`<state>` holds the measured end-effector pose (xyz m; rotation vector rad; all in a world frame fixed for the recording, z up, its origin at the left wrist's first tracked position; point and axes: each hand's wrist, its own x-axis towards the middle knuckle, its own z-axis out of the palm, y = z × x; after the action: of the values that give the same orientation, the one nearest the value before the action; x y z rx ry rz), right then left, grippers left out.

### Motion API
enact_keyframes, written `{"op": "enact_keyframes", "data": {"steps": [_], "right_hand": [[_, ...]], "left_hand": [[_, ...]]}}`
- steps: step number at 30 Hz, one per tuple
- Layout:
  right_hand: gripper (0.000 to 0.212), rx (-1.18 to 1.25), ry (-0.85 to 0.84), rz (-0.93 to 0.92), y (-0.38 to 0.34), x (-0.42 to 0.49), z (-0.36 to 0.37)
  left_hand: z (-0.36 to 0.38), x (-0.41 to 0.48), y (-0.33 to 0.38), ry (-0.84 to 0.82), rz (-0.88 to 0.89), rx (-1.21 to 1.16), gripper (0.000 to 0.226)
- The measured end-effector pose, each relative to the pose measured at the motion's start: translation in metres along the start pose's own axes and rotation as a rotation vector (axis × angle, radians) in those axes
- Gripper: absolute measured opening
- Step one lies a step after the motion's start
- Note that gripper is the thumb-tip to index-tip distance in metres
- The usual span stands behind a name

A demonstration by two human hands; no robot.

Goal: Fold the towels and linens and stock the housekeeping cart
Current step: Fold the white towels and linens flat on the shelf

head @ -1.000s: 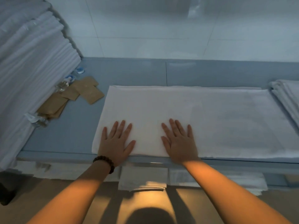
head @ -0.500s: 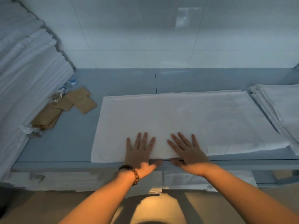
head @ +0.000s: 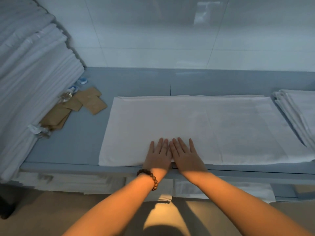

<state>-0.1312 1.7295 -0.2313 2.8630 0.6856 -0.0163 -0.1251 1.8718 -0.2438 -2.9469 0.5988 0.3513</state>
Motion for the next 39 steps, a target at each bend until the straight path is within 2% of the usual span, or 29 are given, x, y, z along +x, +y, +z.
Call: {"op": "enact_keyframes", "data": {"steps": [2, 4, 10, 12, 14, 15, 16, 18, 19, 22, 25, 27, 31, 34, 39], "right_hand": [[0.056, 0.007, -0.105, -0.006, -0.004, 0.006, 0.005], [0.058, 0.008, -0.199, -0.014, -0.001, 0.006, 0.01], [0.058, -0.044, -0.244, -0.036, 0.0, 0.007, 0.013], [0.056, -0.036, -0.258, -0.024, 0.0, 0.008, 0.012], [0.057, -0.028, -0.27, -0.016, -0.002, 0.01, 0.009], [0.058, -0.025, -0.266, -0.018, -0.004, 0.012, 0.008], [0.058, -0.017, -0.257, -0.02, -0.006, 0.013, 0.007], [0.06, 0.001, -0.244, -0.025, -0.006, 0.012, 0.007], [0.061, 0.009, -0.238, -0.008, -0.002, 0.009, 0.008], [0.063, 0.029, -0.269, 0.117, 0.02, -0.006, 0.01], [0.06, 0.03, -0.314, 0.14, 0.03, -0.01, 0.007], [0.06, 0.067, -0.305, 0.115, 0.025, -0.006, 0.004], [0.061, 0.114, -0.251, 0.075, 0.021, -0.003, 0.003], [0.059, 0.113, -0.192, 0.049, 0.026, -0.007, 0.01], [0.061, 0.043, -0.026, 0.039, 0.066, -0.037, 0.024]], "left_hand": [[0.002, -0.006, -0.013, 0.015, -0.008, 0.001, 0.054], [0.006, -0.015, -0.033, 0.04, -0.025, 0.016, 0.062], [0.018, -0.05, -0.099, -0.01, -0.087, 0.108, 0.076], [0.018, -0.06, -0.118, 0.077, -0.101, 0.09, 0.076], [0.02, -0.067, -0.137, 0.214, -0.107, 0.1, 0.063], [0.022, -0.07, -0.146, 0.212, -0.126, 0.101, 0.058], [0.024, -0.073, -0.155, 0.176, -0.151, 0.09, 0.056], [0.027, -0.078, -0.169, -0.028, -0.286, 0.057, 0.058], [0.026, -0.08, -0.172, -0.067, -0.361, 0.061, 0.06], [0.02, -0.08, -0.155, -0.039, -0.443, 0.054, 0.071], [0.007, -0.056, -0.091, 0.073, -0.275, -0.077, 0.084], [-0.004, -0.03, -0.037, 0.071, -0.148, -0.114, 0.085], [-0.019, 0.011, 0.027, 0.069, -0.026, -0.091, 0.071], [-0.013, 0.021, 0.037, 0.015, -0.048, -0.042, 0.057], [-0.004, 0.024, 0.043, 0.002, -0.093, 0.017, 0.054]]}}
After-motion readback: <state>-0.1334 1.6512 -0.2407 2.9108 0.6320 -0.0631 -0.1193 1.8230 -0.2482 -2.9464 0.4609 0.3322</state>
